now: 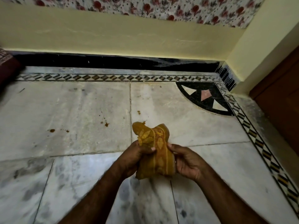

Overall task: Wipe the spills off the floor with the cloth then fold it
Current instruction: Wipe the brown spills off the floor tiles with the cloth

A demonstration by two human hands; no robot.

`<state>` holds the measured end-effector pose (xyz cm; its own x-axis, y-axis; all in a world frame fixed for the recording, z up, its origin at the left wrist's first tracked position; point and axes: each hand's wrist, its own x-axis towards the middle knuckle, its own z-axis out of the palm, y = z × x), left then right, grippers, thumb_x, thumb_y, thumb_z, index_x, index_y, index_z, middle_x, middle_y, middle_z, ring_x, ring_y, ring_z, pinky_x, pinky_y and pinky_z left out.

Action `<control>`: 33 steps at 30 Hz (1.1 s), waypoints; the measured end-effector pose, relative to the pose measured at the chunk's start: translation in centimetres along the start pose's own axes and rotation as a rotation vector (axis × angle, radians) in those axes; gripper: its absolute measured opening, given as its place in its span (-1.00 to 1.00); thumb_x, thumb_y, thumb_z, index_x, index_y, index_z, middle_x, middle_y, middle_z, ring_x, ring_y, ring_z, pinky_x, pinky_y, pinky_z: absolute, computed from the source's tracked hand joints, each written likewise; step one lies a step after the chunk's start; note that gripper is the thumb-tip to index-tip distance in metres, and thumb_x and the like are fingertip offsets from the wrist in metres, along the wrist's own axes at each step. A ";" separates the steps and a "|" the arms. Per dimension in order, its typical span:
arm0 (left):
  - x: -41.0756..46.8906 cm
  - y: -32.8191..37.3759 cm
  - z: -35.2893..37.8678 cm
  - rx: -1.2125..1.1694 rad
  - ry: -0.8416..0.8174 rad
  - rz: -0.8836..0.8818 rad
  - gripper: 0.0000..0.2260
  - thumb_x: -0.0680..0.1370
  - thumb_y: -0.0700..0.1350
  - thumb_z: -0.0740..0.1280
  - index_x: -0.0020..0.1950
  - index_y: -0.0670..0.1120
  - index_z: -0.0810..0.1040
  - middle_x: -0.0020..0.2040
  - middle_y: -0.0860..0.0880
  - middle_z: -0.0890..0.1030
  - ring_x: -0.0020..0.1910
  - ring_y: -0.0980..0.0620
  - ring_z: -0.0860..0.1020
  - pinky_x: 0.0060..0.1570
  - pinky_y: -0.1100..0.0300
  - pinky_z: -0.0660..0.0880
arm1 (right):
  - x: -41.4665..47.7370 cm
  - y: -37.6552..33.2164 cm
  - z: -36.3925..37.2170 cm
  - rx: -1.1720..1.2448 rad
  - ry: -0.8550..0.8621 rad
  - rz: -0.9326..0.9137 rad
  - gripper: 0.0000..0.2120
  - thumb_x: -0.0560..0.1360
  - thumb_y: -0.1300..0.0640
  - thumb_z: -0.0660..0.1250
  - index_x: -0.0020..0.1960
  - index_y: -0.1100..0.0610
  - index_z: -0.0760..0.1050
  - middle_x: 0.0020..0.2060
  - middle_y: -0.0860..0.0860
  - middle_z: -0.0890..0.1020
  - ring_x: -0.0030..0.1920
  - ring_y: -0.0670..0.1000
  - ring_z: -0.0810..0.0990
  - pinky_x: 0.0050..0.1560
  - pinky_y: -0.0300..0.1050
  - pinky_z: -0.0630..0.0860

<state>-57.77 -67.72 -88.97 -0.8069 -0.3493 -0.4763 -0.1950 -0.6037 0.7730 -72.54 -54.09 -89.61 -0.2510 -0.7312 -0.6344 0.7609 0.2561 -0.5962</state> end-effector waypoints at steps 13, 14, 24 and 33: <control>0.5 0.2 -3.0 0.099 0.130 0.002 -0.70 0.48 -0.27 0.44 0.21 -0.18 0.62 0.09 -0.17 0.70 0.15 -0.19 0.64 0.21 -0.10 0.56 | 1.4 -0.8 1.3 -0.023 0.097 -0.230 -0.48 0.45 0.47 0.37 0.34 0.10 0.49 -0.01 0.24 0.62 -0.08 0.18 0.69 -0.18 0.10 0.68; 0.7 0.1 -3.0 0.119 0.169 0.030 -0.68 0.44 -0.28 0.48 0.19 -0.21 0.61 0.07 -0.20 0.70 0.14 -0.21 0.64 0.20 -0.11 0.56 | 1.3 -1.0 1.3 -0.084 0.103 -0.261 -0.50 0.46 0.49 0.36 0.31 0.12 0.51 -0.03 0.24 0.59 -0.11 0.16 0.67 -0.24 0.04 0.66; 1.5 -0.5 -3.7 0.664 0.419 0.352 -0.33 0.35 -0.20 0.59 0.40 0.14 0.48 0.00 0.06 0.67 0.00 0.08 0.64 -0.13 0.49 0.49 | 2.3 -2.0 0.3 -0.701 0.227 -0.501 -0.52 0.33 0.51 0.49 0.12 0.07 0.67 0.04 0.09 0.68 -0.01 0.07 0.66 -0.15 0.03 0.68; 1.8 -0.5 -4.8 0.840 0.358 0.413 -0.76 0.30 0.14 0.37 -0.11 0.08 0.55 -0.05 0.03 0.50 -0.04 0.24 0.46 -0.22 0.48 0.37 | 3.0 -2.3 0.4 -1.022 0.321 -0.577 -0.77 0.35 0.28 0.58 -0.07 0.03 0.68 0.02 -0.05 0.58 0.04 -0.05 0.58 0.00 -0.42 0.49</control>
<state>-56.46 -71.55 -92.22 -0.7115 -0.6962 -0.0951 -0.3795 0.2669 0.8859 -74.77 -57.12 -89.98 -0.6436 -0.7496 -0.1549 -0.2969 0.4310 -0.8521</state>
